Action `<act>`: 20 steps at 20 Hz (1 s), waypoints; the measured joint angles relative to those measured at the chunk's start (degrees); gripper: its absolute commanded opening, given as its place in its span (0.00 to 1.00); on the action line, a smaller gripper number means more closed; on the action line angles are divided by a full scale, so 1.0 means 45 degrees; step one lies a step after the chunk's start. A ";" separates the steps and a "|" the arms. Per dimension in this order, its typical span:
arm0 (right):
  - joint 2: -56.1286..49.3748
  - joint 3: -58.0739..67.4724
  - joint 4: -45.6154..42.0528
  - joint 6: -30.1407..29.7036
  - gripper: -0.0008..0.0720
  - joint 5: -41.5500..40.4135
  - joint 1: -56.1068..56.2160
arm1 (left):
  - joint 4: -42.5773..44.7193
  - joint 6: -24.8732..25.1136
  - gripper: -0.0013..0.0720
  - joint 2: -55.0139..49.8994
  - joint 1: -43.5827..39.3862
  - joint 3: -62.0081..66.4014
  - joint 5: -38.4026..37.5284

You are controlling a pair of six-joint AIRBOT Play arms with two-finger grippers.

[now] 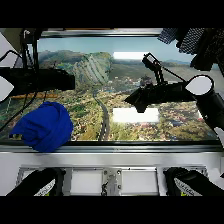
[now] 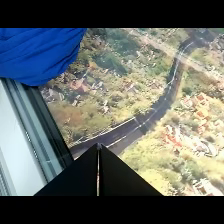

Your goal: Fold the clothes and pants, and hang the long-sleeved shirts on hangers.

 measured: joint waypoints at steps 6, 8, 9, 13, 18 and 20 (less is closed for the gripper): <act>0.0000 0.0000 0.0005 0.0000 0.03 0.0000 0.0000 | 0.0908 0.0000 0.92 -0.0015 0.0219 -0.0248 -0.0894; -0.0005 0.0000 0.0000 -0.0005 0.03 0.0000 0.0000 | 0.1681 -0.0238 0.92 0.0117 0.0709 -0.1239 -0.1365; -0.0005 0.0000 0.0005 0.0000 0.03 0.0000 0.0000 | 0.1943 -0.0369 0.92 0.0262 0.1137 -0.2171 -0.1326; -0.0005 0.0000 0.0000 0.0000 0.03 0.0005 0.0000 | 0.2414 -0.0704 0.92 0.0223 0.3128 -0.5994 0.0019; -0.0005 0.0000 0.0000 0.0000 0.03 0.0000 0.0000 | 0.1010 -0.0311 0.92 -0.1535 0.4677 -0.8330 0.1700; -0.0005 0.0000 0.0005 0.0000 0.03 0.0005 0.0000 | 0.0185 0.0126 0.83 -0.2297 0.4682 -0.8650 0.2215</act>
